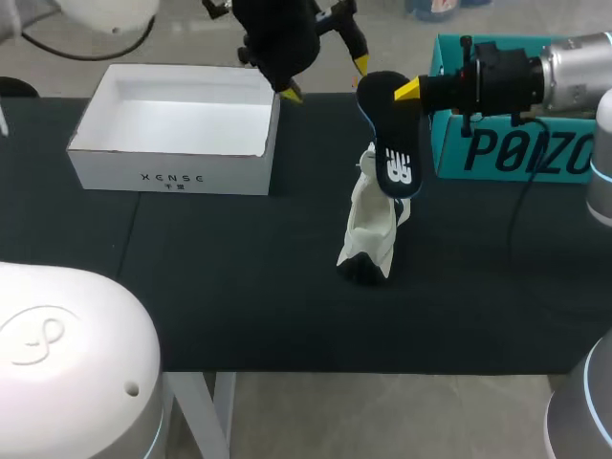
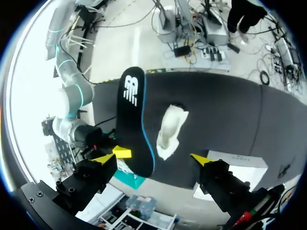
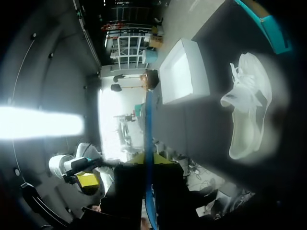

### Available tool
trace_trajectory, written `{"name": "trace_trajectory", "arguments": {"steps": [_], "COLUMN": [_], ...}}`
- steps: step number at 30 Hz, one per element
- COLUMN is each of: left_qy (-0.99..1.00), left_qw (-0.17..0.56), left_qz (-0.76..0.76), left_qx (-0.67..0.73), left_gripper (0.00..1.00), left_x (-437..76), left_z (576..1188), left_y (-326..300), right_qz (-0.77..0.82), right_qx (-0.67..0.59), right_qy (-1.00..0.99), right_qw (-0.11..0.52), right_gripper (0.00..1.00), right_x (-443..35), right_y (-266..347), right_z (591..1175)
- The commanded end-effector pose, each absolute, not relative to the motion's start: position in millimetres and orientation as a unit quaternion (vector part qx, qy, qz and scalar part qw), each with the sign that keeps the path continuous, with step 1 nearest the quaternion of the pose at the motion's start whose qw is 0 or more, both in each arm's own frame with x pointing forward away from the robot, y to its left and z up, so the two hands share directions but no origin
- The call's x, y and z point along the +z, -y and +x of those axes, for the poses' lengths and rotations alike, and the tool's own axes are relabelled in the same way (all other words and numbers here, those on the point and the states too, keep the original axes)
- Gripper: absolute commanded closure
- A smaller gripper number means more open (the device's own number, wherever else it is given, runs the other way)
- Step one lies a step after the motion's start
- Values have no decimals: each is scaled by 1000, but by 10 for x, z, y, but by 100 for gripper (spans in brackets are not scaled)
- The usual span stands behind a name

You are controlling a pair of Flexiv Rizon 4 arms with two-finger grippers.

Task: Take the shoe out of the shoebox, open the shoe tongue, remove and reinsert the insole, then place the shoe into the shoebox

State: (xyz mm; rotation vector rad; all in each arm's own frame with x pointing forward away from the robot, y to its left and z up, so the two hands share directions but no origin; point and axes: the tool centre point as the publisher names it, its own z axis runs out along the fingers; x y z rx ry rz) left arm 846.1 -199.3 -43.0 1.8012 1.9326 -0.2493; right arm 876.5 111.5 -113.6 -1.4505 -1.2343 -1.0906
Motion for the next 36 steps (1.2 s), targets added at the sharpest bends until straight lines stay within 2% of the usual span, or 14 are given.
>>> {"name": "trace_trajectory", "arguments": {"steps": [1,7,29,36], "left_qy": [-719,-715,-692,-692], "left_qw": [174,146,139,115], "left_qz": [672,683,707,709], "left_qx": [-25,-35,-43,-69], "left_gripper": [0,0,0,0], "left_x": [-311,-209,-231,-220], "left_z": [8602,8653,8595,8526], "left_y": [2281,2445,2549,2613], "right_qz": [-587,-586,-575,-570], "right_qx": [-443,-448,-461,-459], "right_qy": [498,493,492,496], "right_qw": [459,461,463,466], "right_gripper": [100,100,100,100], "right_x": [-1202,-1222,-1206,-1214], "right_y": [-1184,-1230,-1301,-1335], "right_z": [8751,8733,8671,8647]}}
